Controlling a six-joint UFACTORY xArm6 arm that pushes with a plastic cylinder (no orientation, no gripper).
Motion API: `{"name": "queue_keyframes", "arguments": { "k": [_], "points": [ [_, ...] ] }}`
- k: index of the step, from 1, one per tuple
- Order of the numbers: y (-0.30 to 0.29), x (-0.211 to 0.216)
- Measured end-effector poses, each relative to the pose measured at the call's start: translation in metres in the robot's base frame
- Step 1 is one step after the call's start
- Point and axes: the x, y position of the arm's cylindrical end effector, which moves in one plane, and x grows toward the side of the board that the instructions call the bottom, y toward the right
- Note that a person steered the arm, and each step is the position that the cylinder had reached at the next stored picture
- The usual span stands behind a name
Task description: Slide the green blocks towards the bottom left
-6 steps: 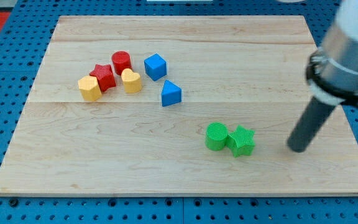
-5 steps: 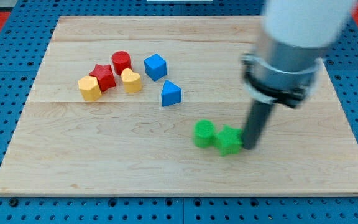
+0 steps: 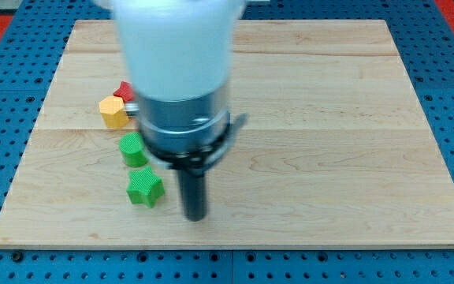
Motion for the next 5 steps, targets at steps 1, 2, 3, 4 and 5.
{"name": "queue_keyframes", "arguments": {
  "k": [1, 2, 3, 4, 5],
  "points": [
    [-0.077, -0.019],
    [-0.093, -0.026],
    [-0.083, -0.018],
    [-0.062, -0.051],
    [-0.062, -0.092]
  ]
}}
